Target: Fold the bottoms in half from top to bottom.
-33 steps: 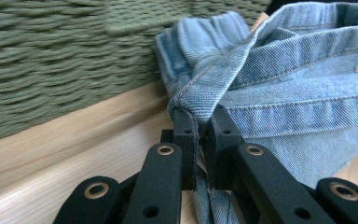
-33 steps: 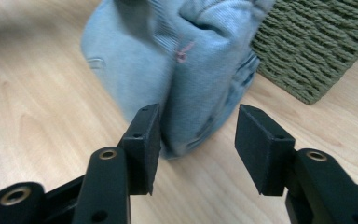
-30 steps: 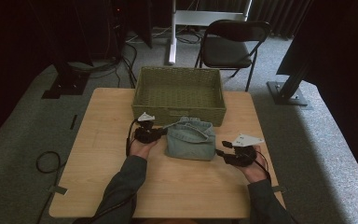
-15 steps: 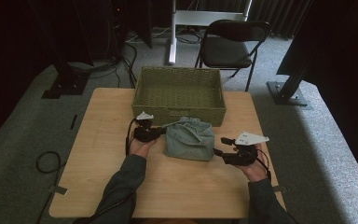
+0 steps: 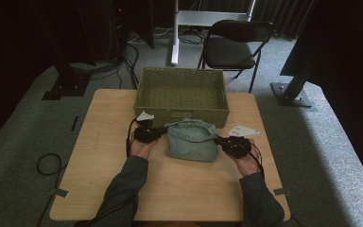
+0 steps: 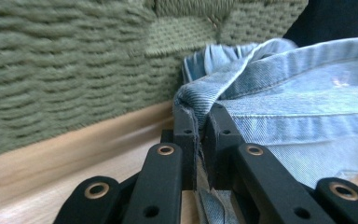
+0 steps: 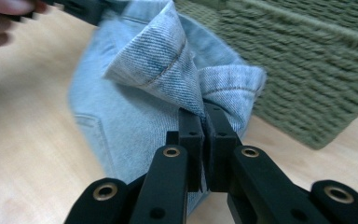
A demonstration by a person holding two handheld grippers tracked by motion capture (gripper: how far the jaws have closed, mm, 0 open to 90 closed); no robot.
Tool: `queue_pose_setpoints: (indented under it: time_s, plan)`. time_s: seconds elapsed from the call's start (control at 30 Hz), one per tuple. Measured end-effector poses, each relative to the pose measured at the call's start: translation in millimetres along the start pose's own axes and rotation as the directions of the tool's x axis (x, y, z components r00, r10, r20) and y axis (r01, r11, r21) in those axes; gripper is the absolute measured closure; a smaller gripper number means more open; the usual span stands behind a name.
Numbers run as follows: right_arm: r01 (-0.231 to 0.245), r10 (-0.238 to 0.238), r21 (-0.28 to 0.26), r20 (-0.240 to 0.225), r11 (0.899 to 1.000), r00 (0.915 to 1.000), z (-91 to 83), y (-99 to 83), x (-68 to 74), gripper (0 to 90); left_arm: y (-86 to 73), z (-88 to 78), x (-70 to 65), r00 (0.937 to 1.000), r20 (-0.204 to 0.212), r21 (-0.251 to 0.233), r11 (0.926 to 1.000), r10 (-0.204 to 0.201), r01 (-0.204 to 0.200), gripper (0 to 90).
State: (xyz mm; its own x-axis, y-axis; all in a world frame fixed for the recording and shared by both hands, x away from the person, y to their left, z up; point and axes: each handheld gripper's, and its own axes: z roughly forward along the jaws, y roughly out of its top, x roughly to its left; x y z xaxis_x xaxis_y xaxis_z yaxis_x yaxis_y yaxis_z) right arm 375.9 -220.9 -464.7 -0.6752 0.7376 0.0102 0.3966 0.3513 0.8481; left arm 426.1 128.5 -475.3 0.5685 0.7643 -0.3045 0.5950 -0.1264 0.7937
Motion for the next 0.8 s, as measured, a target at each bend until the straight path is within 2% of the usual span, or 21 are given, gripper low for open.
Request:
queue_pose_setpoints:
  time_s: [0.07,0.1,0.13,0.17,0.23,0.3,0.37,0.43,0.5,0.6,0.7,0.8]
  plan:
    - [-0.010,0.010,0.001,0.009,1.000,0.9999,3.8,1.9,-2.5,87.7,1.9,-1.1,0.0,1.0000,-0.001,-0.002,1.0000,-0.001,0.001,84.9]
    - [-0.060,0.060,0.002,0.035,0.998,0.9976,15.2,2.0,-8.8,86.9,2.1,-1.4,-0.4,1.0000,-0.007,-0.007,1.0000,0.003,-0.003,84.0]
    - [-0.087,0.087,0.012,0.038,0.996,0.9955,21.4,0.5,-12.2,86.7,2.3,-2.3,-0.8,0.9998,-0.019,-0.012,0.9999,0.007,-0.007,80.5]
    - [-0.107,0.106,0.023,0.039,0.994,0.9936,27.7,-1.6,-15.5,86.2,2.7,-4.0,-0.4,0.9992,-0.039,-0.022,0.9997,0.009,-0.010,77.2]
    - [-0.135,0.133,0.038,0.047,0.990,0.9900,37.8,-6.1,-21.8,84.7,3.9,-7.7,2.0,0.9994,-0.035,-0.031,0.9995,0.006,-0.007,73.7]
    - [-0.184,0.183,0.035,0.032,0.982,0.9826,42.6,-10.0,-28.8,78.4,4.1,-10.2,0.8,0.9982,-0.051,-0.014,0.9994,0.032,-0.032,72.0]
    - [-0.224,0.223,0.024,0.036,0.974,0.9741,42.6,-12.4,-34.1,73.1,3.1,-10.6,-1.6,0.9967,-0.054,0.006,0.9982,0.060,-0.060,70.1]
    - [-0.249,0.249,0.010,0.035,0.968,0.9680,40.0,-12.6,-38.3,71.0,1.9,-9.4,-3.6,0.9968,-0.045,0.007,0.9978,0.066,-0.066,70.1]
    - [-0.251,0.251,0.006,0.030,0.968,0.9676,37.7,-11.3,-40.4,72.4,1.0,-7.4,-6.4,0.9969,-0.030,0.007,0.9973,0.073,-0.073,70.1]
    - [-0.228,0.227,0.015,0.025,0.974,0.9735,36.2,-9.2,-39.2,72.9,0.0,-3.4,-11.9,0.9955,-0.015,0.020,0.9954,0.094,-0.094,70.1]
    - [-0.215,0.215,0.020,0.012,0.976,0.9766,36.4,-7.3,-38.9,68.5,-0.3,0.3,-15.2,0.9937,0.009,0.018,0.9936,0.112,-0.112,70.1]
    - [-0.195,0.195,0.016,-0.020,0.981,0.9805,36.3,-3.6,-37.6,63.3,1.1,6.0,-18.4,0.9916,0.022,0.031,0.9913,0.127,-0.128,69.8]
